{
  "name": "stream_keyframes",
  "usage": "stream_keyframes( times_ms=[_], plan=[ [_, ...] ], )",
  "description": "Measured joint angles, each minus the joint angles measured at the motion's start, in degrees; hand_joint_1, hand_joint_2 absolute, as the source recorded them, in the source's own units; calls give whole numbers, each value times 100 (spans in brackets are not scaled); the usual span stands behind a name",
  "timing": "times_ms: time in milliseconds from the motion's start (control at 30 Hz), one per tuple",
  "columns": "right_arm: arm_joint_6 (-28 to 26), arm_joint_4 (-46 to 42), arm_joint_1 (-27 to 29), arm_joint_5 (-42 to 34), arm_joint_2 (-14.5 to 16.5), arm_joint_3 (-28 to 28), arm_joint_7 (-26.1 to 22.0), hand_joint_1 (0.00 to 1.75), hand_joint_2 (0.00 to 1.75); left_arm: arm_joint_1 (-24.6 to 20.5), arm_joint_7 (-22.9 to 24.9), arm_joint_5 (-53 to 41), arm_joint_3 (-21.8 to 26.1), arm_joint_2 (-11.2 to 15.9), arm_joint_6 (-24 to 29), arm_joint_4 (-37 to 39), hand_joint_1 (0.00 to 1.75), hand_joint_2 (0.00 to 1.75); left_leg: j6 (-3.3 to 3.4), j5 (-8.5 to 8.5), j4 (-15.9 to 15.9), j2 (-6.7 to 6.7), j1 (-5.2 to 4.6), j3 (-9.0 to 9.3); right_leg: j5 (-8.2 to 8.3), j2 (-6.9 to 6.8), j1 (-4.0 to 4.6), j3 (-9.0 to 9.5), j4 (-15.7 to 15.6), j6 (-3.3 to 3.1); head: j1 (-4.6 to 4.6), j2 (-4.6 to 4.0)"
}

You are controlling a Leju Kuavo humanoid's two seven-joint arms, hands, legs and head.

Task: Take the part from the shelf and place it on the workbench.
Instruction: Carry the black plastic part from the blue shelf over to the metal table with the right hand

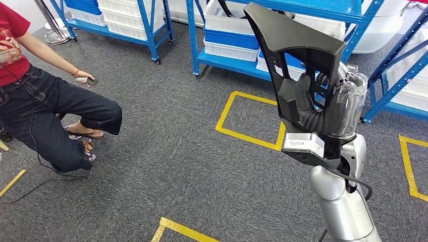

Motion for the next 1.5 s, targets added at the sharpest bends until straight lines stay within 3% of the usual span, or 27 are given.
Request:
stream_keyframes(
  times_ms=[67, 133, 200, 267, 333, 367, 400, 433, 500, 567, 633, 700, 767, 833, 867, 900, 933, 1000, 1067, 1133, 1167, 1233, 1300, 1367, 1400, 1433, 1500],
  plan=[
    [-36, 0, -8, -63, 2, -4, -38, 175, 175, -9, -1, 0, 20, -1, 9, 0, 0, 0, 66, 30, -232, 40, -44, 100, -18, -99, 48, 2, -1, 42, 17, 0],
    [-117, -8, 30, -100, 10, -17, -71, 175, 175, 0, 14, 2, 40, -1, 43, 1, 0, 0, 145, 67, -264, -102, -49, 86, -37, -178, 50, 6, -5, 92, 26, 0],
    [-250, -31, 146, -78, 19, -61, -107, 175, 175, 7, 61, 41, 74, 1, 96, 2, 0, 0, 227, 110, -314, -230, -29, 96, -180, 53, 28, -84, 214, 122, 31, 0],
    [-386, -84, 327, -28, 17, -140, -143, 175, 175, 7, 122, 136, 135, 5, 121, 2, 0, 0, 282, 139, -333, -364, -19, 86, -489, 400, 3, -402, 889, 91, 41, 0],
    [-489, -171, 557, -1, 9, -243, -154, 175, 175, 15, 162, 213, 213, 10, 120, 2, 0, 0, 307, 154, -330, -530, -23, 58, -726, 503, -6, -767, 1596, 86, 46, 0],
    [-533, -224, 675, -10, 5, -300, -155, 175, 175, 24, 168, 227, 246, 10, 119, 2, 0, 0, 308, 161, -327, -617, -24, 50, -725, 514, -9, -826, 1688, 117, 46, 0],
    [-573, -284, 787, -43, 2, -363, -161, 175, 175, 33, 163, 228, 268, 11, 116, 2, 0, 0, 305, 168, -324, -704, -24, 47, -629, 527, -16, -762, 1535, 164, 46, 0],
    [-607, -351, 890, -100, -1, -431, -171, 175, 175, 41, 148, 219, 283, 11, 111, 2, 0, 0, 296, 174, -318, -787, -22, 47, -470, 569, -30, -591, 1173, 216, 47, 0],
    [-630, -511, 1093, -230, -3, -605, -188, 175, 175, 47, 103, 173, 309, 13, 101, 2, 0, 0, 259, 186, -295, -946, -26, 33, -167, 785, -61, -211, 369, 262, 47, 0],
    [-554, -668, 1276, -194, -5, -811, -131, 175, 175, 55, 66, 96, 327, 17, 92, 1, 0, 0, 198, 206, -285, -1070, -37, 2, -51, 901, -51, -57, 52, 207, 43, 0],
    [-359, -817, 1385, 111, -4, -1021, 22, 175, 175, 79, 54, -29, 329, 26, 86, 1, 0, 0, 131, 234, -289, -1141, -35, -34, -10, 789, -46, -46, 49, 119, 38, 0],
    [-124, -983, 1457, 469, -36, -1240, 218, 175, 175, 92, 73, -169, 327, 31, 99, 2, 0, 0, 85, 102, -109, -883, -44, -131, 27, 656, -75, -31, 25, 27, 20, 0],
    [55, -1141, 1549, 673, -162, -1501, 369, 175, 175, 81, 119, -256, 326, 36, 121, 2, 0, 0, 46, -275, 503, -492, -40, -402, 33, 497, -71, -28, 16, -37, -5, 0],
    [169, -1256, 1623, 723, -314, -1778, 435, 175, 175, 82, 162, -299, 326, 39, 126, 2, 0, 0, 4, -607, 1251, -360, 0, -730, 28, 326, -48, -38, 18, -51, -14, 0],
    [205, -1299, 1644, 719, -371, -1894, 448, 175, 175, 87, 175, -313, 326, 38, 126, 2, 0, 0, -11, -646, 1425, -336, 18, -790, 27, 242, -43, -42, 19, -50, -15, 0],
    [223, -1332, 1656, 715, -409, -1979, 457, 175, 175, 92, 181, -319, 326, 38, 126, 2, 0, 0, -19, -574, 1346, -312, 31, -721, 26, 166, -42, -41, 20, -47, -15, 0],
    [233, -1361, 1664, 713, -440, -2041, 463, 175, 175, 92, 184, -323, 327, 41, 126, 2, 0, 0, -18, -425, 1033, -253, 37, -525, 22, 94, -42, -35, 21, -41, -15, 0],
    [237, -1414, 1675, 718, -487, -2122, 463, 175, 175, 75, 185, -327, 327, 47, 126, -3, 0, 0, 18, -163, 211, 47, 21, -29, -1, -38, -12, -11, 27, -6, -14, 1],
    [238, -1457, 1685, 726, -529, -2174, 463, 175, 175, 56, 185, -328, 325, 49, 125, -7, 0, 0, 86, -80, -180, 199, -22, 186, -22, -155, 27, 14, 27, 56, -2, 1],
    [238, -1490, 1689, 732, -560, -2195, 464, 175, 175, 54, 185, -328, 325, 50, 126, -7, 0, 0, 163, -53, -201, 47, -62, 153, -23, -281, 36, 39, 7, 125, 9, 0],
    [237, -1506, 1688, 747, -572, -2201, 465, 175, 175, 59, 190, -332, 325, 50, 126, -7, 0, 0, 208, -28, -230, -20, -59, 158, -38, -281, 27, 41, 12, 159, 10, 1],
    [239, -1532, 1701, 802, -632, -2233, 479, 175, 175, 53, 233, -373, 323, 55, 137, -7, 0, 0, 305, 38, -304, -172, -35, 182, -201, 13, 5, -62, 265, 180, 17, 1],
    [271, -1543, 1741, 827, -749, -2303, 525, 175, 175, 35, 312, -448, 312, 60, 156, -7, 0, 0, 362, 78, -329, -339, -29, 176, -521, 405, -21, -397, 975, 136, 32, 0],
    [319, -1546, 1795, 814, -868, -2400, 572, 175, 175, 35, 372, -504, 295, 62, 168, -7, 0, 0, 373, 95, -325, -527, -41, 153, -714, 507, -23, -719, 1605, 135, 41, 0],
    [335, -1547, 1820, 815, -914, -2443, 582, 175, 175, 44, 389, -519, 286, 62, 172, -7, 0, 0, 371, 103, -323, -620, -45, 147, -679, 520, -24, -749, 1626, 166, 43, 0],
    [350, -1550, 1837, 815, -956, -2480, 585, 175, 175, 53, 398, -527, 280, 62, 176, -7, 0, 0, 363, 113, -321, -711, -45, 147, -555, 541, -25, -664, 1415, 207, 42, 0],
    [375, -1558, 1847, 813, -1044, -2537, 582, 175, 175, 62, 403, -522, 273, 59, 185, -7, 0, 0, 333, 134, -318, -879, -42, 145, -203, 733, -27, -284, 575, 266, 42, 0]
  ],
)
